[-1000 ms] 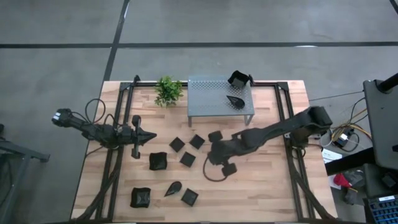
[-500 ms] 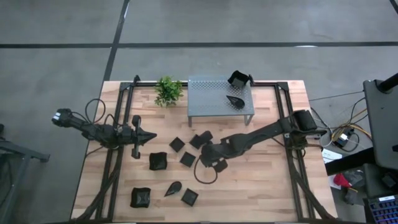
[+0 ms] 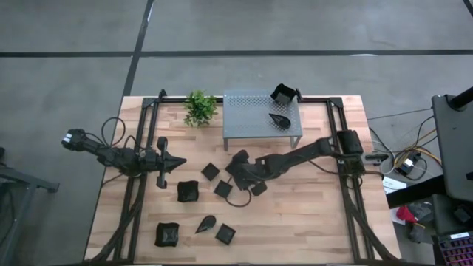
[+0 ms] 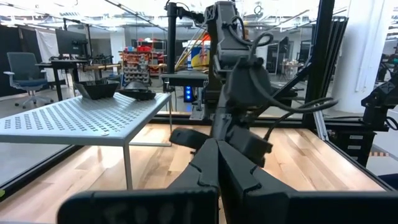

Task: Pick & Place Mini shaped plates
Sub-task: Put the square plate on the shelf

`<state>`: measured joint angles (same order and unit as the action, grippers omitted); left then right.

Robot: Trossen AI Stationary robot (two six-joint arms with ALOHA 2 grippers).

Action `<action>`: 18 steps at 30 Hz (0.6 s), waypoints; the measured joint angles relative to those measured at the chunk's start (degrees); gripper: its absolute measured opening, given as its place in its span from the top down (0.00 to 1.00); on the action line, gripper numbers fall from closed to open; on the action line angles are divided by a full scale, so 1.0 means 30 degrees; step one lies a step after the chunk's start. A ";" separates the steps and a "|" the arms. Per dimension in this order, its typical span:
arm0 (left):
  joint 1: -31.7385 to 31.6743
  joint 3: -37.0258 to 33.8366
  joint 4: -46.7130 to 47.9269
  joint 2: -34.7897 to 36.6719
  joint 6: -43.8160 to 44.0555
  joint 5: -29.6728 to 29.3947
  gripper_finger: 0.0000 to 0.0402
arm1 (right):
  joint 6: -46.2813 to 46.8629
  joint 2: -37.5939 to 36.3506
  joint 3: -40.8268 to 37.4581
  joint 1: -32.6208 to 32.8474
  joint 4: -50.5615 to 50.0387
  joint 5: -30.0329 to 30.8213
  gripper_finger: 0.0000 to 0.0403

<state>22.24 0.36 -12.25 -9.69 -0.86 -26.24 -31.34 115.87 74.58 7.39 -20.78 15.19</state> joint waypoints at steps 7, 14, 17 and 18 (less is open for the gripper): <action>-0.0002 -0.0003 0.0000 0.0000 0.0001 0.0000 1.00 | -0.0202 0.0183 0.0003 -0.0497 0.0166 0.0583 0.76; 0.0001 -0.0002 0.0000 0.0000 0.0003 0.0000 1.00 | -0.0348 0.0183 0.0003 -0.0530 0.0125 0.0345 0.81; 0.0000 0.0000 0.0000 0.0000 -0.0001 0.0000 1.00 | -0.0333 0.0183 0.0003 -0.0537 0.0175 0.0341 0.83; -0.0005 0.0000 0.0000 0.0000 -0.0001 0.0000 1.00 | -0.0356 0.0175 0.0003 -0.0537 0.0210 0.0322 0.83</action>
<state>22.22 0.36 -12.25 -9.69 -0.86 -26.24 -32.41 116.40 74.59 5.78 -20.15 16.15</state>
